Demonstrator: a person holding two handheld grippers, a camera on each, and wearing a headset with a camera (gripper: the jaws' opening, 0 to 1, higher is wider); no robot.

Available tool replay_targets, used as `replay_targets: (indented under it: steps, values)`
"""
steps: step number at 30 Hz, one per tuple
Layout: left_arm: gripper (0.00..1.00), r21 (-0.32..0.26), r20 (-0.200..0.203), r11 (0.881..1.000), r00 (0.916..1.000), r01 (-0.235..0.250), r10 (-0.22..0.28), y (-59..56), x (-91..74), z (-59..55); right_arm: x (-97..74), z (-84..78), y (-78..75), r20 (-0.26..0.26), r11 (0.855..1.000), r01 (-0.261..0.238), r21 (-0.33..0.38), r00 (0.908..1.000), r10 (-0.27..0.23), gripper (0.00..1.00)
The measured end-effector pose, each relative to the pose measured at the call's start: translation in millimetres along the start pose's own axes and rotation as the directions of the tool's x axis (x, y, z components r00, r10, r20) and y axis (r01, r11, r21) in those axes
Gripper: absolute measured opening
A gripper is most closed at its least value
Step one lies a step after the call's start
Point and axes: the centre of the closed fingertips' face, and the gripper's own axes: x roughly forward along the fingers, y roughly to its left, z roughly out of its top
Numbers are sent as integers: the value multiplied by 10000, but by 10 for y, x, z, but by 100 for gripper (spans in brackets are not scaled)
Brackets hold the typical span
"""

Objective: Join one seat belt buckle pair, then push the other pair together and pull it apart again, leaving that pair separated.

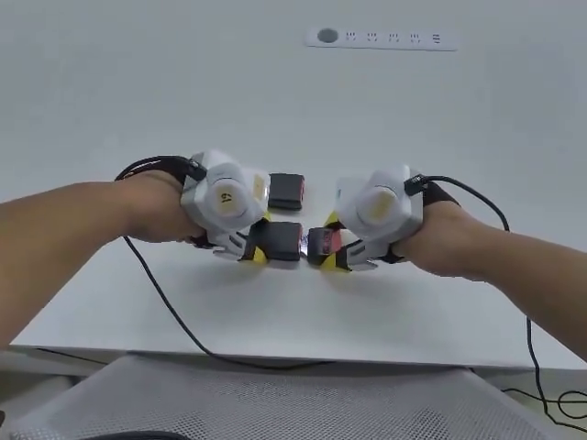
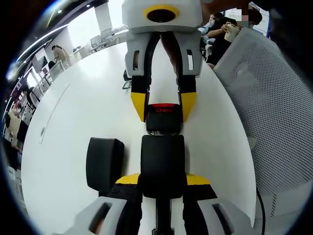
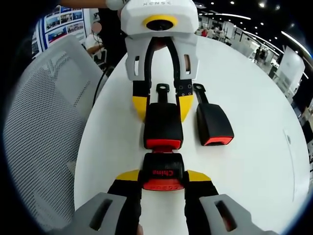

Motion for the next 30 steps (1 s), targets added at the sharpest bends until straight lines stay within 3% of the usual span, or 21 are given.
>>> replay_targets:
  steps: [30]
  values:
    - [33,-323,-117,9995,9999,-50,46,9,-12,-23,-6,-38,2,-246,10000,0,-23,9997,-1,32]
